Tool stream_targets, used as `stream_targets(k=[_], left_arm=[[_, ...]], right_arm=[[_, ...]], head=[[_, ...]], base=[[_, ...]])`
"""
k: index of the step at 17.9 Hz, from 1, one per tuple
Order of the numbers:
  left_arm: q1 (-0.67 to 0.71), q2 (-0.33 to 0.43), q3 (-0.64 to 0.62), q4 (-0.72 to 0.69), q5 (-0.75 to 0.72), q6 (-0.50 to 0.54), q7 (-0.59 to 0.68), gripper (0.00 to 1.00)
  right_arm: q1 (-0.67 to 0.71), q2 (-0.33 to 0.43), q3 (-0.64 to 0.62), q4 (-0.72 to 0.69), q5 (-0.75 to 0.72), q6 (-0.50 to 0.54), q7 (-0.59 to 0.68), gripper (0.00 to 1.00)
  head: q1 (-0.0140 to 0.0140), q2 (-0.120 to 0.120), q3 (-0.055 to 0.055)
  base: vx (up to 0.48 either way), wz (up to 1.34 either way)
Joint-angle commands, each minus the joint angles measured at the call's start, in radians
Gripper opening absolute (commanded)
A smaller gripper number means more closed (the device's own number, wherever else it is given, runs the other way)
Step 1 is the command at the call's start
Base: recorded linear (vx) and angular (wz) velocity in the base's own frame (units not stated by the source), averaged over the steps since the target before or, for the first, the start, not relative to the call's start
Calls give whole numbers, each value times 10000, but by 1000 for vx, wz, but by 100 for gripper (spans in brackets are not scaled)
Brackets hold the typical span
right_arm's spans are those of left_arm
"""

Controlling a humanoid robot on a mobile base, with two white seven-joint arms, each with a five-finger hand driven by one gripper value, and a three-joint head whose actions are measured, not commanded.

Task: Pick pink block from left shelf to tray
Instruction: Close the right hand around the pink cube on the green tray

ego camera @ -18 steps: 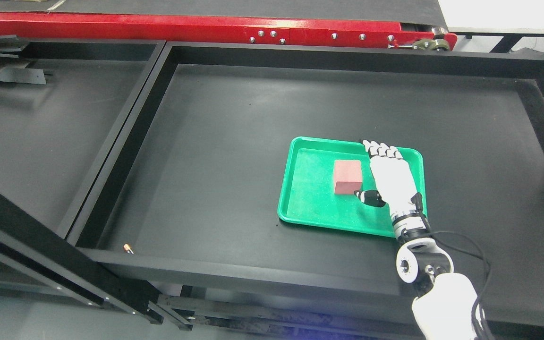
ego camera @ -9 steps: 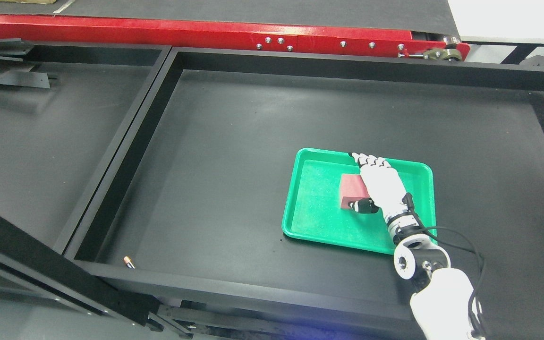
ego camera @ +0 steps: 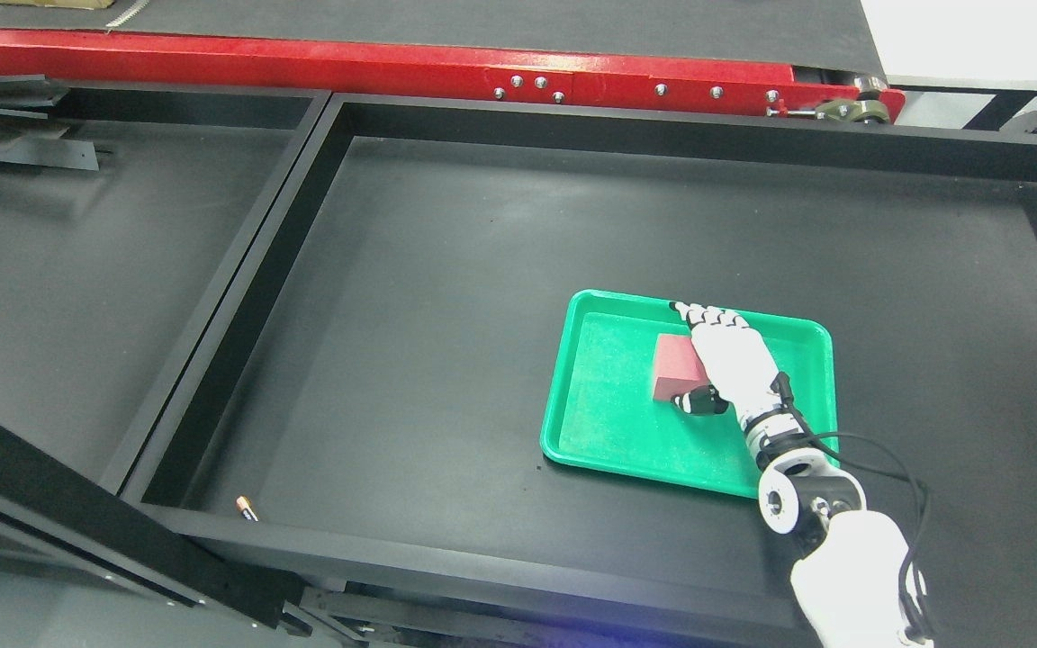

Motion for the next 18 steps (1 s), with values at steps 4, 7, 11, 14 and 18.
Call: stream_targets(k=[4,7,11,14,18], left_arm=[[-292,175,0,-175,0,-6,5,100],[-292,175,0,-175,0,-6,5,100],[-292,175,0,-175,0,-6,5,100],[-292,175,0,-175,0,-6,5,100],[-292,175,0,-175,0,-6,5,100]], right_arm=[[13,-297,76,480,0,-12,-3,97],[-2,-312,183,526,15,-12,-64,92],[-48,-465,244,557,46,-119,-141,80],[-48,-496,244,588,46,-226,-172,61],[-17,-572,183,573,46,-625,-217,21]], head=[[0,0,0],[0,0,0],[0,0,0],[0,0,0],[0,0,0]], base=[[0,0],[0,0],[0,0],[0,0],[0,0]])
